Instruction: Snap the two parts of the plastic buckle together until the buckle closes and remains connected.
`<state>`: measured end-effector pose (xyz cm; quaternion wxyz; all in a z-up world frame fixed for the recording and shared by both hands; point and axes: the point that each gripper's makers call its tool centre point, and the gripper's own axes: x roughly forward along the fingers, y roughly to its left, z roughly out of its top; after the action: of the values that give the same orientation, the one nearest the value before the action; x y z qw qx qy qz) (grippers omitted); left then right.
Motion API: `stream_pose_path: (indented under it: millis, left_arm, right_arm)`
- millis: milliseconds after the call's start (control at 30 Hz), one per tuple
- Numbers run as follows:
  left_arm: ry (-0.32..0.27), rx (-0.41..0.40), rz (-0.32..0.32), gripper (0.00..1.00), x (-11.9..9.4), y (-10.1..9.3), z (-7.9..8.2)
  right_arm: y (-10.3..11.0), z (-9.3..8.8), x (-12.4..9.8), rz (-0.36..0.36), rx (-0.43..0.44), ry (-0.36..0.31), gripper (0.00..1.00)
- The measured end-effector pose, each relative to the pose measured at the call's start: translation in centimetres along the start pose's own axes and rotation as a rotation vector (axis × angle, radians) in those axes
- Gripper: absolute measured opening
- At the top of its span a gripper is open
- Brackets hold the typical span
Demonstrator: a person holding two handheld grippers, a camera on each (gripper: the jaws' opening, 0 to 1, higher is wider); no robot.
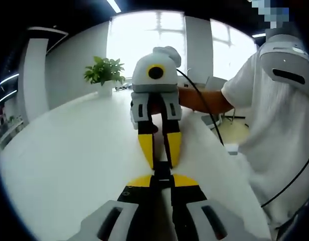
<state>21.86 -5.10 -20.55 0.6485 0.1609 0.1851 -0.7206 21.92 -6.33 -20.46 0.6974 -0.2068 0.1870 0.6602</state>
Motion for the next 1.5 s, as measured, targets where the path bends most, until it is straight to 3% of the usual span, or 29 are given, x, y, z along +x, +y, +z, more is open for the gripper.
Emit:
stream_pose_path:
  millis: [300, 1500]
  left_arm:
    - [-0.012, -0.004, 0.019, 0.11, -0.06, -0.33, -0.17]
    - [-0.040, -0.024, 0.074, 0.12, 0.03, -0.39, -0.26]
  right_arm:
    - [-0.06, 0.05, 0.04, -0.057, 0.012, -0.016, 0.12]
    - [-0.22, 0.08, -0.02, -0.061, 0.025, -0.032, 0.12]
